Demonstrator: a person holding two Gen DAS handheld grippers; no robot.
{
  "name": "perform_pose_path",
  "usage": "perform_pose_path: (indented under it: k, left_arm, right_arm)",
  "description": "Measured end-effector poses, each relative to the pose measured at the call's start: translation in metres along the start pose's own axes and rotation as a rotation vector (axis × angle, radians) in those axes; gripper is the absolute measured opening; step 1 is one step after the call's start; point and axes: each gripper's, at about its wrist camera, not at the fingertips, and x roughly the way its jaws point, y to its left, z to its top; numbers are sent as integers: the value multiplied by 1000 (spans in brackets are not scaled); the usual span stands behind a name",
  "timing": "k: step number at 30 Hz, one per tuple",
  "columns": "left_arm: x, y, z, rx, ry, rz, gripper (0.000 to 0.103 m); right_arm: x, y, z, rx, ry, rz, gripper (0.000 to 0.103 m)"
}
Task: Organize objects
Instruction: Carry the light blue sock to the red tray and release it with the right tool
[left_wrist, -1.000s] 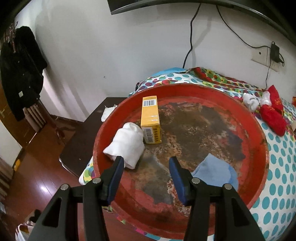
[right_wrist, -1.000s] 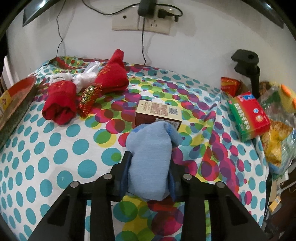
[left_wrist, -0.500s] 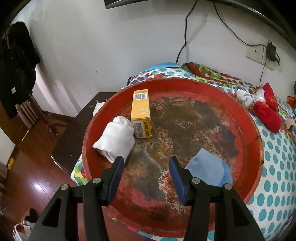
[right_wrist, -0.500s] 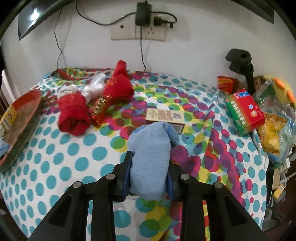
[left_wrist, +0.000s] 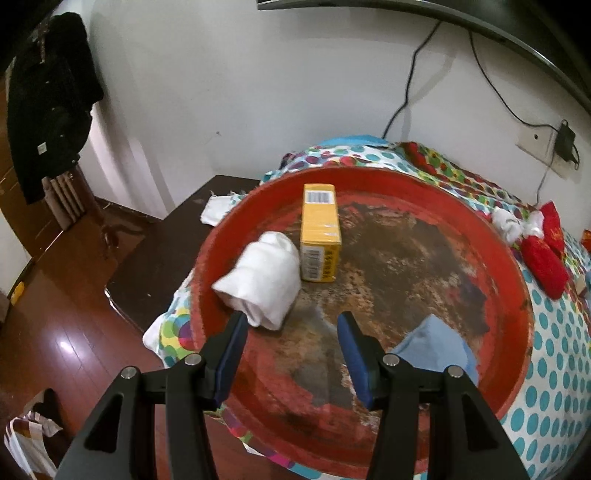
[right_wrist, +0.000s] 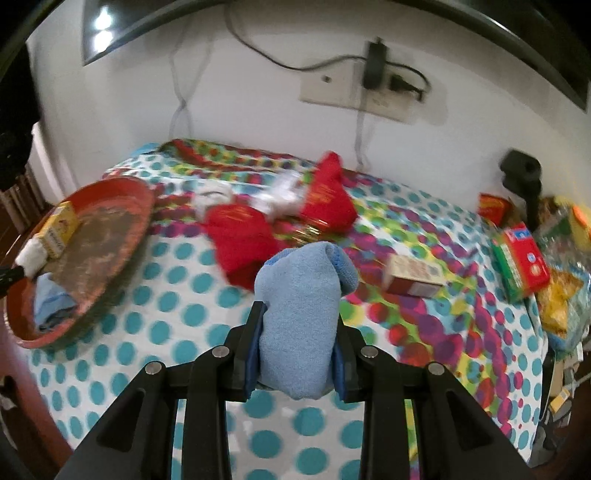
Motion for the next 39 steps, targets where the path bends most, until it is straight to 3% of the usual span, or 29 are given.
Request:
perform_pose_path:
  k: [10, 16, 22, 24, 39]
  left_arm:
    - [1, 25, 2, -104, 0, 26, 52]
    - [1, 25, 1, -109, 4, 29, 52]
    - [2, 27, 1, -113, 11, 30, 52]
    - [2, 29, 2, -123, 9, 27, 52]
    - [10, 31, 1, -131, 35, 19, 52]
  right_arm:
    - [-11, 99, 24, -121, 0, 99, 29]
    - [-28, 169, 21, -199, 1, 163, 29]
    - [-16, 195, 30, -260, 16, 199, 30]
    - [-33, 217, 15, -282, 19, 195, 30]
    - [7, 225, 31, -223, 80, 189, 32]
